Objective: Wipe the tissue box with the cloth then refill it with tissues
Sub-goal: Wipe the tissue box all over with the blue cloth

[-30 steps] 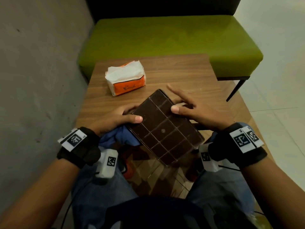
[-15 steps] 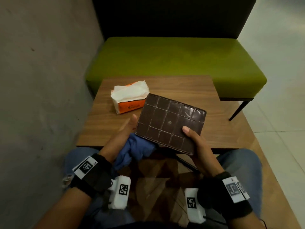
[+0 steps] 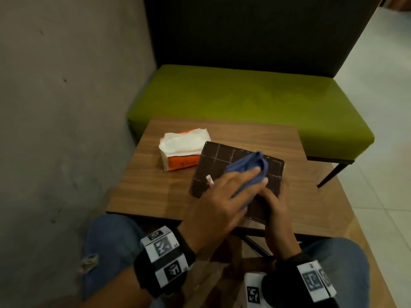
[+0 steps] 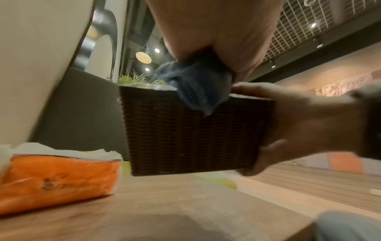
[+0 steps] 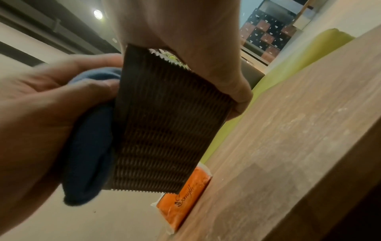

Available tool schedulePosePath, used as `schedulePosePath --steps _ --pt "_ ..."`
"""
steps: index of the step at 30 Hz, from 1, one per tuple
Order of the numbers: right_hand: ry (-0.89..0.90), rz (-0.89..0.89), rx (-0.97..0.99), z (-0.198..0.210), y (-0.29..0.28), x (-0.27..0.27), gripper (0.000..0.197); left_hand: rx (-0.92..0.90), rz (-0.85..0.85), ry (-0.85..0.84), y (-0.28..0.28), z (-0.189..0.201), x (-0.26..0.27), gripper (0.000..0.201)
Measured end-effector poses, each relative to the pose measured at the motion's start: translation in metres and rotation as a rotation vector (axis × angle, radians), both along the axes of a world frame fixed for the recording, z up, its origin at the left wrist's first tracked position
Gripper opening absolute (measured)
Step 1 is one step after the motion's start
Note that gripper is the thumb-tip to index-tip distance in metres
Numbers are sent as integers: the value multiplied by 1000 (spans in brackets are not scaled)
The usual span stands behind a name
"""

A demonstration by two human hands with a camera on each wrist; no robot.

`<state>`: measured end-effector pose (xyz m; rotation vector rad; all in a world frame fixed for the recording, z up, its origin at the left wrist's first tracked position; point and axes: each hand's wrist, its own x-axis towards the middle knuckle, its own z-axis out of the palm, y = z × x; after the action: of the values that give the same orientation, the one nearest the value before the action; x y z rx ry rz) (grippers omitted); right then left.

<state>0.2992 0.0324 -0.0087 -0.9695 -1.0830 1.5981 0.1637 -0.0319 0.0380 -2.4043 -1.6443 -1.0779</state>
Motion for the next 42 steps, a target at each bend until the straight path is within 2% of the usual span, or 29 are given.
schedulePosePath --steps 1,2,5,6,8,10,12,14,17,18,20,22,24,26,27,29,32,34,36,38,39,42 --pt "1 -10 10 2 0 1 97 18 25 19 7 -4 -8 54" --pt "5 -19 24 4 0 1 100 17 110 -40 15 -7 -18 52" --pt "18 -22 58 9 1 1 103 -27 347 -440 32 -7 -42 43" --pt "20 -20 53 9 2 -2 104 -30 370 -492 33 -8 -40 41" --pt "4 -20 40 8 2 -11 102 -22 318 -423 30 -9 -21 40" --pt "-34 -5 65 5 3 -19 93 -14 137 -295 25 -7 0 42" --pt "-47 11 60 2 3 -19 85 -40 22 -247 31 -5 -6 41" --pt "-32 24 24 2 -2 -14 90 -31 109 -284 43 -5 -26 38" --pt "-112 -23 81 3 -9 -11 93 31 421 -538 58 -10 -49 29" --pt "-167 -42 102 3 -8 -12 93 35 461 -595 60 -12 -47 28" --pt "-289 -38 157 0 -4 -17 94 28 366 -606 58 -7 -29 27" --pt "-359 -15 213 -2 -2 -23 92 -12 127 -534 50 -2 -9 31" --pt "-324 -28 238 -4 -2 -23 82 -61 -107 -391 43 -2 0 39" --pt "-295 -2 192 -4 -4 -20 80 -97 -160 -309 42 -2 -10 43" --pt "-267 20 132 -5 -5 -17 83 -102 -93 -330 45 -3 -19 42" --pt "-228 6 68 -3 -10 -10 86 -101 144 -476 51 -9 -39 37" --pt "-232 -120 155 8 -14 -6 83 -125 408 -831 52 -21 -57 33" --pt "-214 -236 195 12 -13 -12 80 -143 489 -1005 46 -25 -43 33" --pt "-212 -356 170 15 -9 -24 83 -182 571 -1054 35 -27 -10 40" --pt "-214 -370 104 20 -8 -36 90 -169 512 -1041 22 -26 25 45" --pt "-208 -332 62 21 -7 -38 93 -117 452 -983 17 -26 34 45" --pt "-126 -175 -92 15 1 -27 105 -77 248 -622 13 -26 28 44"
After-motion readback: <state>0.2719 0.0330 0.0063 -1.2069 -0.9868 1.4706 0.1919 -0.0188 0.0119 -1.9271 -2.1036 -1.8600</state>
